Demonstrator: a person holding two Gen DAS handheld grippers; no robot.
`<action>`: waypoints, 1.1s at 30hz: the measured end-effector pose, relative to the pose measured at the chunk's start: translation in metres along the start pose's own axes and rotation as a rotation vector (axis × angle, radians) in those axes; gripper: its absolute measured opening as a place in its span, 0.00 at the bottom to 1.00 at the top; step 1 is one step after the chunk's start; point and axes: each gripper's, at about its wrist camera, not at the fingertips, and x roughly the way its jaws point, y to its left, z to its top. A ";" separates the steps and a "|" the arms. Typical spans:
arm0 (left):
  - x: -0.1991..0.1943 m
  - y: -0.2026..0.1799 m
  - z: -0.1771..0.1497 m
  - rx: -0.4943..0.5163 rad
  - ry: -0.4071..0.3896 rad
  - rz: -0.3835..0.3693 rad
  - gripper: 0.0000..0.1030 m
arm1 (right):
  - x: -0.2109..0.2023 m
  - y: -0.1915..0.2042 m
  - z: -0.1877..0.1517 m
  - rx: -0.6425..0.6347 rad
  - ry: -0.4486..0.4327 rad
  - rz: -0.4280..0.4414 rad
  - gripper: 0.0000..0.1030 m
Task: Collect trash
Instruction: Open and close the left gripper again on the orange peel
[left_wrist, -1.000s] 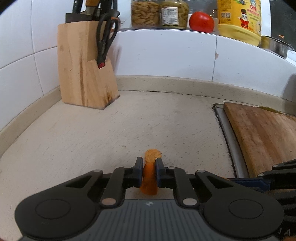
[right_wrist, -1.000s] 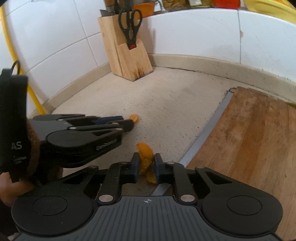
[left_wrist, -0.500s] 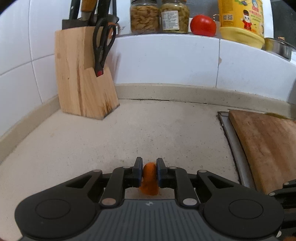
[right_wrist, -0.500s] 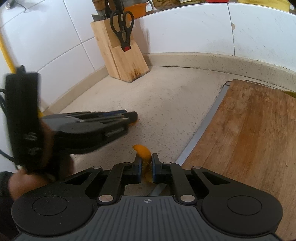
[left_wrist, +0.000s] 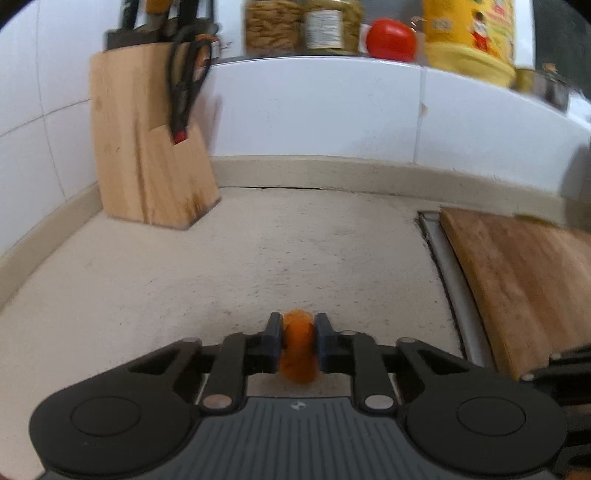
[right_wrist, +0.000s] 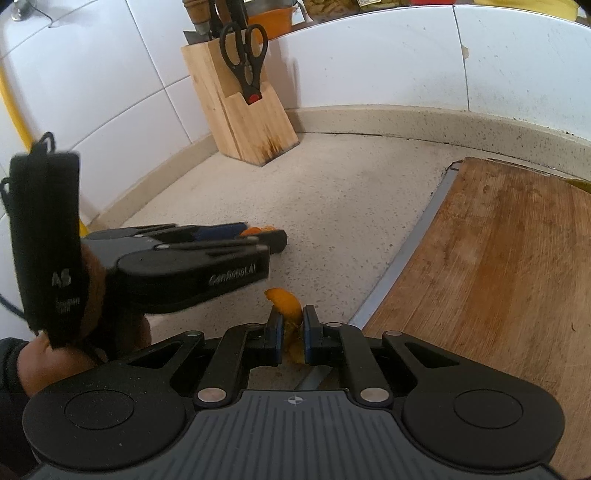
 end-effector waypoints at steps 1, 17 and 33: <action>-0.002 -0.004 -0.001 0.021 0.000 0.009 0.12 | 0.000 0.000 0.000 -0.001 0.001 -0.001 0.14; -0.026 0.009 0.003 -0.076 0.019 -0.032 0.09 | -0.003 -0.004 0.002 0.056 -0.004 0.022 0.14; 0.000 0.012 0.002 -0.045 0.000 -0.057 0.19 | 0.005 -0.005 0.015 0.046 -0.028 0.001 0.14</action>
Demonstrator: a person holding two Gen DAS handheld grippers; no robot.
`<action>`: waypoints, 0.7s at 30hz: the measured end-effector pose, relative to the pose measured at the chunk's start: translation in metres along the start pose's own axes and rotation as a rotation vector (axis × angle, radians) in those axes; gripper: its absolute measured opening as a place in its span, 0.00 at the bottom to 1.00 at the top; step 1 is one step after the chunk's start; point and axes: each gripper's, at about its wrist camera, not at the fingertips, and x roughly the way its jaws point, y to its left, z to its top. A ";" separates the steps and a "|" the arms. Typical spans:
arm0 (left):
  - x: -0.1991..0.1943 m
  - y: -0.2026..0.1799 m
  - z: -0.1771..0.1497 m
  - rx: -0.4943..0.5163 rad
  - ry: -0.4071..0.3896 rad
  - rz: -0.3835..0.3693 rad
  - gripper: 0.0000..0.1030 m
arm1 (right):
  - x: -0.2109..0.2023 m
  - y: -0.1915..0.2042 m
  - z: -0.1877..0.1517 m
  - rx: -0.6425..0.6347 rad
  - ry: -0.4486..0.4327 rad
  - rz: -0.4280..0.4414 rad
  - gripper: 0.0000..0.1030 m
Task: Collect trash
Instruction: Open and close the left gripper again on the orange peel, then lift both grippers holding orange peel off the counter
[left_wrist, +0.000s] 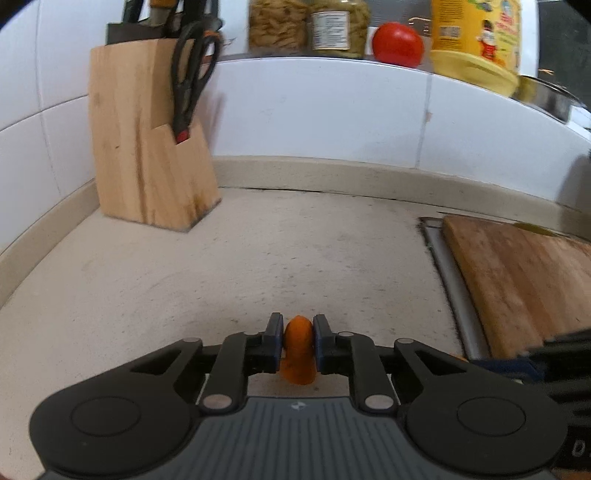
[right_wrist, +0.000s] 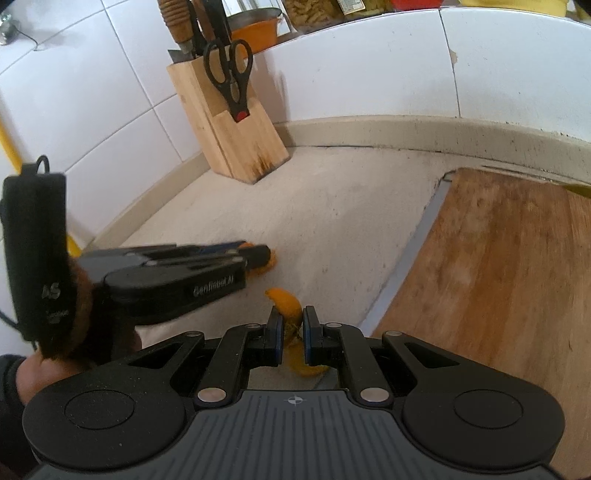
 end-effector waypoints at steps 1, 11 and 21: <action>0.000 -0.002 -0.001 0.005 -0.002 0.000 0.23 | 0.000 0.000 0.000 -0.002 -0.002 0.001 0.14; -0.001 -0.007 -0.006 -0.021 0.000 -0.043 0.19 | -0.007 -0.005 -0.005 0.006 0.002 -0.018 0.14; -0.019 -0.001 -0.012 -0.050 0.026 -0.032 0.10 | -0.013 -0.009 0.003 0.006 -0.027 -0.033 0.14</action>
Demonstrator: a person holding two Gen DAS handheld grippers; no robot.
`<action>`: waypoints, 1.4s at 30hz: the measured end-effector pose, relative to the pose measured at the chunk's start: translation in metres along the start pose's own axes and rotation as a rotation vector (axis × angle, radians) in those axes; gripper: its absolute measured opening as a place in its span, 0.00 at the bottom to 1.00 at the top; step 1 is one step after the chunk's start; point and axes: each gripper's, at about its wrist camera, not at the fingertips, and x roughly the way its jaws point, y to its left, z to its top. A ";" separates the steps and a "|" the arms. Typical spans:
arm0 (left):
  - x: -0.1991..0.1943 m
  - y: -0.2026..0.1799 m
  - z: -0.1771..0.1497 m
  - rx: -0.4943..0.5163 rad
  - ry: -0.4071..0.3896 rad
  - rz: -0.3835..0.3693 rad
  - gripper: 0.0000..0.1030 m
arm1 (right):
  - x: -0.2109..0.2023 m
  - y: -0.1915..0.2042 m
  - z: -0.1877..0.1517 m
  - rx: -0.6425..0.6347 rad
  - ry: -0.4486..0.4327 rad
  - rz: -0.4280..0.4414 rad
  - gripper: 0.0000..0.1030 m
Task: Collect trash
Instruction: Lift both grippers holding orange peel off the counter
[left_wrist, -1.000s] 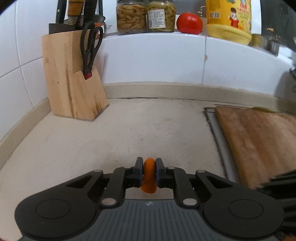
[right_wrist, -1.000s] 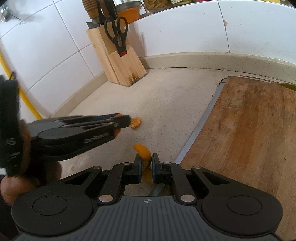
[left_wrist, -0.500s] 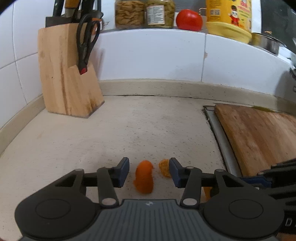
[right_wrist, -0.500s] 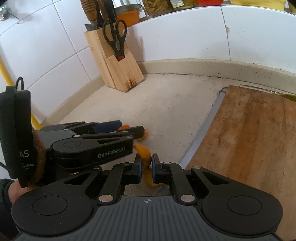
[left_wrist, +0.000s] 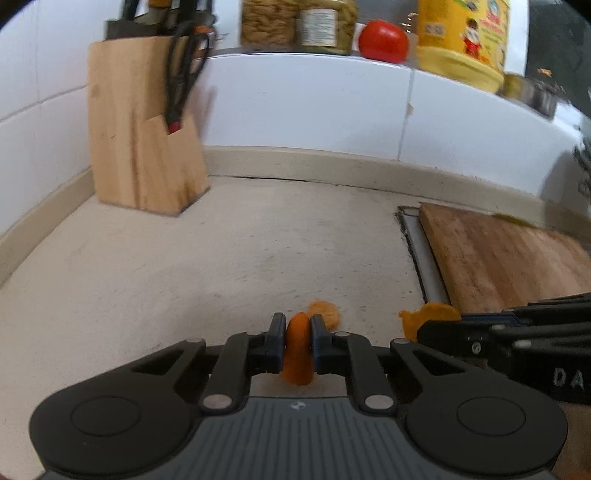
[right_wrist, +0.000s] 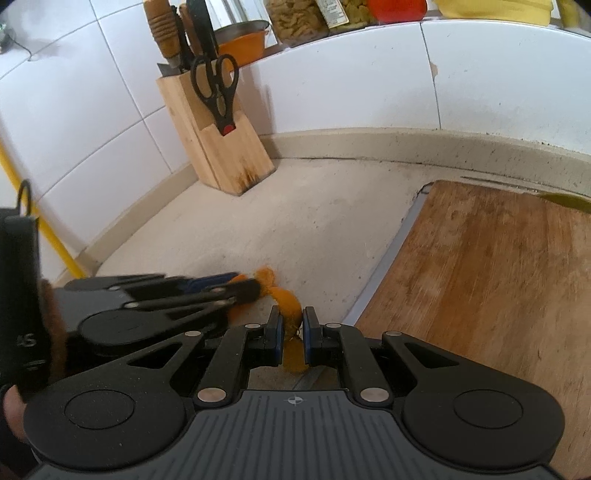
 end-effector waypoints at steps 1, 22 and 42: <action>-0.004 0.007 0.000 -0.035 -0.003 -0.009 0.10 | 0.000 0.000 0.000 -0.001 -0.004 -0.001 0.14; -0.033 0.046 -0.031 -0.212 -0.016 -0.005 0.10 | 0.064 0.037 0.025 -0.138 0.047 0.000 0.30; -0.035 0.047 -0.039 -0.197 -0.016 0.000 0.10 | 0.065 0.051 0.025 -0.210 0.072 -0.051 0.10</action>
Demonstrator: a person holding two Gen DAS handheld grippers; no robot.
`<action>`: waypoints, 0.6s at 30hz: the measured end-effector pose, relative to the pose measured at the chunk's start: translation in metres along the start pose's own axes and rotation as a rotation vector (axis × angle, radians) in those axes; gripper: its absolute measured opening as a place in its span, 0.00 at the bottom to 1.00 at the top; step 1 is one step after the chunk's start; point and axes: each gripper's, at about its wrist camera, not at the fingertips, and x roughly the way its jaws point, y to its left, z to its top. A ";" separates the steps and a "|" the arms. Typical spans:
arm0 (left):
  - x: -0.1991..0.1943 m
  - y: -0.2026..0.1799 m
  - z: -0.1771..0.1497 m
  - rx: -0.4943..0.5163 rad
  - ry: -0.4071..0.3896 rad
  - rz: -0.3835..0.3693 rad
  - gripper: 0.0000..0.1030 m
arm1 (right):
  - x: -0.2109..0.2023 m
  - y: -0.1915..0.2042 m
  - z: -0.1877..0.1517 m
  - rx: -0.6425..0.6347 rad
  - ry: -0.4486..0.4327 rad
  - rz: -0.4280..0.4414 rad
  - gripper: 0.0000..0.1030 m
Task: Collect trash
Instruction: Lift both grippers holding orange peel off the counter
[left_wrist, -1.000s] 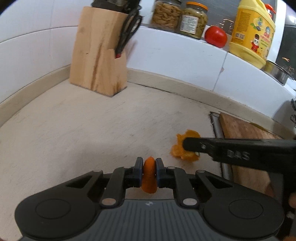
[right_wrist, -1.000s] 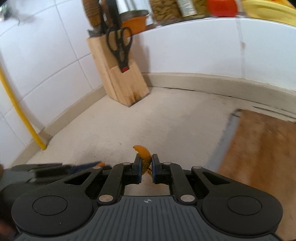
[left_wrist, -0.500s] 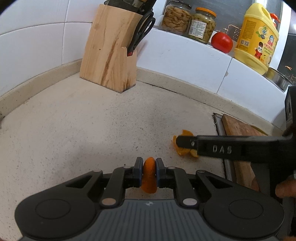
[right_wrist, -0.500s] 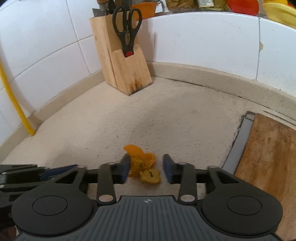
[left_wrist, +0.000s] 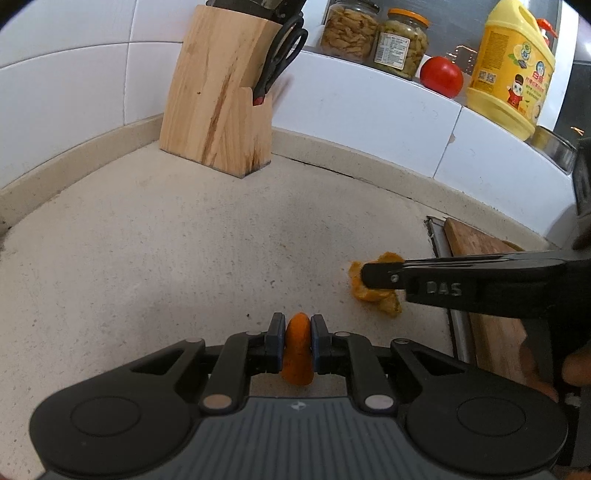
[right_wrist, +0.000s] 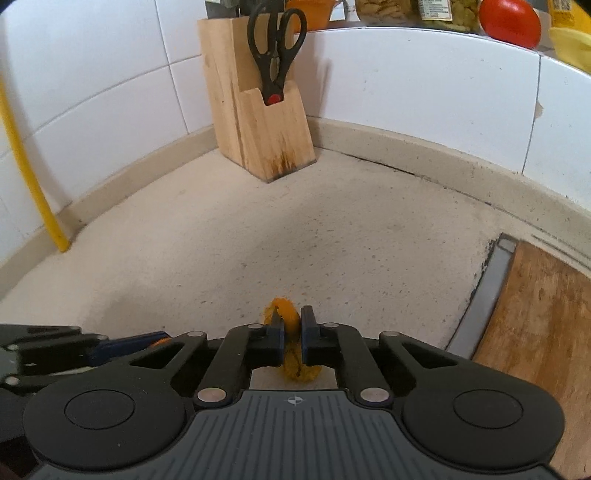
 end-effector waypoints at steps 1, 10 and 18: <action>-0.001 0.000 0.001 -0.003 -0.002 -0.001 0.10 | -0.003 0.000 0.000 -0.001 -0.005 -0.001 0.09; -0.017 0.004 0.004 -0.018 -0.039 -0.004 0.10 | -0.041 -0.026 0.002 0.167 -0.054 0.087 0.09; -0.031 0.005 0.003 -0.014 -0.065 0.015 0.10 | -0.057 -0.037 0.002 0.245 -0.066 0.120 0.09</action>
